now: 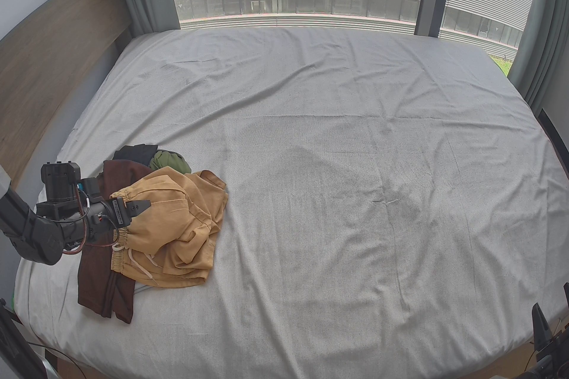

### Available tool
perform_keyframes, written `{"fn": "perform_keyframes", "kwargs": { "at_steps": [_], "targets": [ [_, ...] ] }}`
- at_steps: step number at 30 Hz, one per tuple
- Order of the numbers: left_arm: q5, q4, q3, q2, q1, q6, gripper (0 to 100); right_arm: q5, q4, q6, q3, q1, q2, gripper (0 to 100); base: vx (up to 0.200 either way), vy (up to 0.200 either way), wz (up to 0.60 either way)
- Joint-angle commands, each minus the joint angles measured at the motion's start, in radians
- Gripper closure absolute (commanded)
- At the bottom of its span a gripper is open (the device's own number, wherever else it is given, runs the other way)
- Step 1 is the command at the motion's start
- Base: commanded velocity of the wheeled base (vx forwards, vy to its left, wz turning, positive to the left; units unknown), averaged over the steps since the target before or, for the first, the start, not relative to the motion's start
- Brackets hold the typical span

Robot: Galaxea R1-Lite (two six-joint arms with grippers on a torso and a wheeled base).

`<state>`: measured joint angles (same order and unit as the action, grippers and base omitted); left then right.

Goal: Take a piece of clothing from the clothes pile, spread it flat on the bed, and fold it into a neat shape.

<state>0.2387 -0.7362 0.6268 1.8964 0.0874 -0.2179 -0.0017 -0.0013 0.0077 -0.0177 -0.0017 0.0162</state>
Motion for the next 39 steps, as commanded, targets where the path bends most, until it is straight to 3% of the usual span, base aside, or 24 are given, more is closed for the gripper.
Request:
{"fn": "perform_keyframes", "kwargs": {
  "at_steps": [1,5,17,18,28,34,39],
  "targets": [
    [0.001,0.001,0.031,0.029,-0.006,-0.021,0,0.000,0.000,0.000,0.018,0.000,-0.016,0,0.000,0.000,0.00],
    [0.005,-0.003,0.050,0.038,-0.026,-0.066,0,0.000,0.000,0.000,0.018,0.000,-0.016,0,0.000,0.000,0.00],
    [0.005,-0.028,0.074,0.082,-0.037,-0.069,0,0.000,0.000,0.000,0.018,0.002,-0.016,0,0.000,0.000,0.00],
    [0.007,-0.031,0.074,0.084,-0.035,-0.069,100,0.000,0.000,0.000,0.018,0.000,-0.016,0,0.000,0.000,0.00],
    [0.011,-0.060,0.070,0.095,-0.041,-0.077,100,0.000,0.000,0.000,0.018,0.000,-0.016,0,0.000,0.000,0.00],
    [0.047,-0.157,0.059,0.070,-0.103,-0.198,100,0.000,0.000,0.000,0.018,0.000,-0.016,0,0.000,0.000,0.00],
    [0.047,-0.227,0.054,0.069,-0.137,-0.232,100,0.000,0.001,0.000,0.018,0.000,-0.016,0,0.000,0.000,0.00]
  ]
}}
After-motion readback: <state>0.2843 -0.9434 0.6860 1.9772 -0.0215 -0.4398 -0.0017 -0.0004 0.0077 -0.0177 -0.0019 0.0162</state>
